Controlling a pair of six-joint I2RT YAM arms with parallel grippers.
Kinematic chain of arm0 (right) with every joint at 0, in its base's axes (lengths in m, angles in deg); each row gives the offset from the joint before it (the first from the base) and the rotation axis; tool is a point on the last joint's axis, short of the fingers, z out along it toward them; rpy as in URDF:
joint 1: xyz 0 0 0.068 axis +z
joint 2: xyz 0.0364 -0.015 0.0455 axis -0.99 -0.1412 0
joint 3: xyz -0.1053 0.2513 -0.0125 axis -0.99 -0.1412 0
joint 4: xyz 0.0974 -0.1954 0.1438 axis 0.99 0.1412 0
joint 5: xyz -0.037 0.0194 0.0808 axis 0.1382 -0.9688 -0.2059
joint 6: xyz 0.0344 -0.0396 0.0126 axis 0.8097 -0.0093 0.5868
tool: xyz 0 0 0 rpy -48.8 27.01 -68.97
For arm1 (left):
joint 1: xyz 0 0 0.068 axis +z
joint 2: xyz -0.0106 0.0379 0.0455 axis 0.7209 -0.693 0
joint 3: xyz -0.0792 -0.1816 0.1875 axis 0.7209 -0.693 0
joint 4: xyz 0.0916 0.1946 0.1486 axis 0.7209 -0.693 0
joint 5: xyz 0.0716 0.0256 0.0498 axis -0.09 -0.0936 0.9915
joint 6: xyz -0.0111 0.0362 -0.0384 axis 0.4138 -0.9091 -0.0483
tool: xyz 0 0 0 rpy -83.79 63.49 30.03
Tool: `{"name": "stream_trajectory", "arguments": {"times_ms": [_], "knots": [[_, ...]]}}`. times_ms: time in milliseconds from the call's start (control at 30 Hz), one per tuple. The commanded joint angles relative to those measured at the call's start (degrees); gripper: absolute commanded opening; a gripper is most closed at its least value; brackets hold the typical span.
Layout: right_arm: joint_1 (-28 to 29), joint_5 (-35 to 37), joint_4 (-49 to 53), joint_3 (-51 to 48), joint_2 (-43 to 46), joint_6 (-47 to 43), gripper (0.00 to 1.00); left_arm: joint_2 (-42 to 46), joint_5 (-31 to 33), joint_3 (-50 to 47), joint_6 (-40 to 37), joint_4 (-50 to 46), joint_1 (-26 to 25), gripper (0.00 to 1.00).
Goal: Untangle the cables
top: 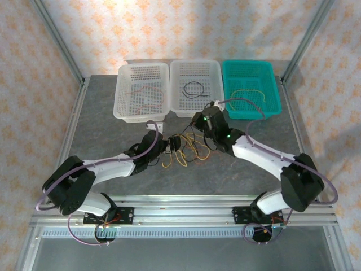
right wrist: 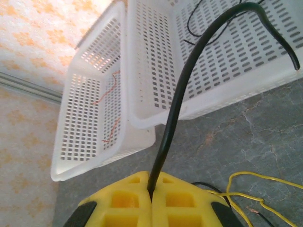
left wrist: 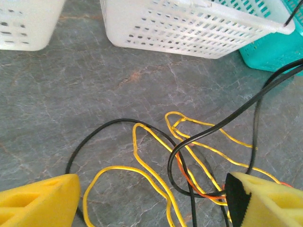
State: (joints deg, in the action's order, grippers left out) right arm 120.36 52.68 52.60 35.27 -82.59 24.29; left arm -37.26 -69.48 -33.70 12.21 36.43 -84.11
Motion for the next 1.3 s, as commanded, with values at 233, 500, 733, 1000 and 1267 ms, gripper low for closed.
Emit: {"name": "stream_trajectory", "arguments": {"times_ms": [233,500,733,1000,1267], "knots": [[0.48,-3.51,-2.87,-0.59,8.44,-0.16,0.0,-6.44,-0.45,5.29,-1.33,3.14,-3.03,0.81],[0.46,-1.69,0.04,2.45,15.74,-4.28,0.0,-10.1,2.6,6.94,-1.53,1.03,-3.42,0.8],[0.5,-2.52,1.03,6.03,19.61,-8.08,0.0,-13.17,3.75,7.72,-2.21,-0.59,-3.94,0.8],[0.41,0.58,8.74,16.48,20.36,-17.19,0.0,-13.99,5.03,8.06,-2.64,-1.67,-4.52,0.8],[0.02,8.78,14.97,22.55,23.04,-24.67,0.0,-13.59,6.57,7.76,-2.84,-3.26,-4.65,0.8]]}}
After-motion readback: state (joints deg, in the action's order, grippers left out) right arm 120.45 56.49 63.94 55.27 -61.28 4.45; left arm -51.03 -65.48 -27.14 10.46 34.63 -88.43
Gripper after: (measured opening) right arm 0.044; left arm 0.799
